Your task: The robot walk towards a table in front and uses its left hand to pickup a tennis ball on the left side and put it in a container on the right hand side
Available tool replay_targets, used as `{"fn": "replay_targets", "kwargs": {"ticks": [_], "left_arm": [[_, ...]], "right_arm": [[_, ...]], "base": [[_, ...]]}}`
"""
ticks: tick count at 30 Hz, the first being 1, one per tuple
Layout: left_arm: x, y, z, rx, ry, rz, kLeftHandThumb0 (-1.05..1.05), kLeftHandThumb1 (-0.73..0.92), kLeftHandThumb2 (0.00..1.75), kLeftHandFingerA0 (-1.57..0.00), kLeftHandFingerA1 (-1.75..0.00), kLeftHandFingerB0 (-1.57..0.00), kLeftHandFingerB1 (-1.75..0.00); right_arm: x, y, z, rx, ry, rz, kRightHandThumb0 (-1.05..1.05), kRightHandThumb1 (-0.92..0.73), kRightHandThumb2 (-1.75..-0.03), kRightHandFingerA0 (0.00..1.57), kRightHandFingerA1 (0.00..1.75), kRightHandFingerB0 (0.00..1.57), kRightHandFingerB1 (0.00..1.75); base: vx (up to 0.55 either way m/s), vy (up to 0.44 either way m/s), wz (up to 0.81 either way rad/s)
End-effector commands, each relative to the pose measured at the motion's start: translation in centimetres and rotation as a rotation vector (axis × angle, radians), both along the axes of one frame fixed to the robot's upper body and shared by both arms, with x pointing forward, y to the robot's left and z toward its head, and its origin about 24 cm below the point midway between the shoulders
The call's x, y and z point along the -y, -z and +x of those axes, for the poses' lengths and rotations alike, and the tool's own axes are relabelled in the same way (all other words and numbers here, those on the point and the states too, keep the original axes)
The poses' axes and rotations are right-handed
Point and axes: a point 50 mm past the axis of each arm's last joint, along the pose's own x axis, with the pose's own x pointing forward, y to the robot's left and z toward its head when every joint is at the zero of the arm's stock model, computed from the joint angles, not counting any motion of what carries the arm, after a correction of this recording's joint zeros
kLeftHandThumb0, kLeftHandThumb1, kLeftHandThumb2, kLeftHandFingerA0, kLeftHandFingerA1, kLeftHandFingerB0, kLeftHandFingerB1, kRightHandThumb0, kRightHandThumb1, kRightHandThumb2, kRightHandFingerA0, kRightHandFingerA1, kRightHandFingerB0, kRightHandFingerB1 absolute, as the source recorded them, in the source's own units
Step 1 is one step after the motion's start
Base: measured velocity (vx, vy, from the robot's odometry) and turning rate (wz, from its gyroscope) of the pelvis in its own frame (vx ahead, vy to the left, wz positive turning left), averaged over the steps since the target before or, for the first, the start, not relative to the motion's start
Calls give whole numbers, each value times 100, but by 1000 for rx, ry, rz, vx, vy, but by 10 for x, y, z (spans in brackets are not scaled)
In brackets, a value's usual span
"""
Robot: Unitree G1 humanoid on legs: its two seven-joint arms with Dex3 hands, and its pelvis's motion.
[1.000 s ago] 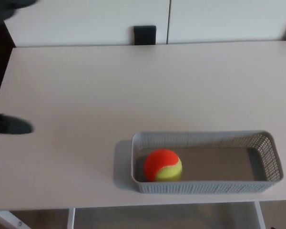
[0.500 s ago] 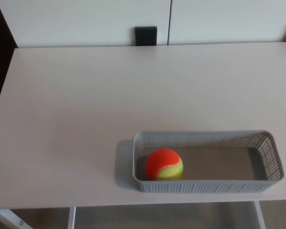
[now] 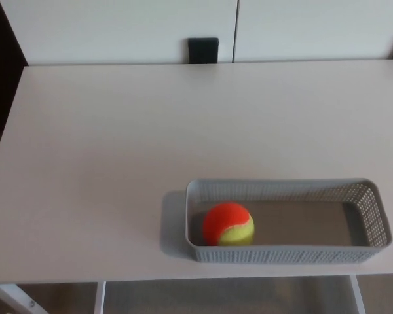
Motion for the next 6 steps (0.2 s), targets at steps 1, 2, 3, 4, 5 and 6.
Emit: {"fn": "replay_targets", "kwargs": {"ticks": [1,2,3,4,5,6], "left_arm": [[11,3,23,-21,207,-56,-23,1,69,-20,-58,-14,-55],[13,3,28,-17,208,-70,-42,23,52,-21,-53,-21,-46],[15,3,33,-11,201,-95,-42,23,52,-21,-53,-21,-46],[20,3,43,4,225,-114,-38,22,49,-23,-53,-22,-45],[25,4,51,15,246,-119,-16,-6,64,-21,-59,-15,-55],[25,4,51,15,246,-119,-16,-6,64,-21,-59,-15,-55]], "right_arm": [[16,-3,-6,0,50,-7,-70,-87,-68,9,44,2,18],[17,-4,-5,1,51,-8,-80,-69,-99,0,47,9,27],[17,-4,-4,3,52,-10,-80,-69,-99,0,47,9,27],[18,-5,-3,9,54,-10,-75,-69,-97,4,44,0,27],[18,-5,-3,16,56,-6,-73,-69,-100,0,41,0,29],[18,-5,-3,16,56,-6,-73,-69,-100,0,41,0,29]], "base": [[0,0,0],[0,0,0],[0,0,0],[0,0,0],[0,0,0],[0,0,0]]}}
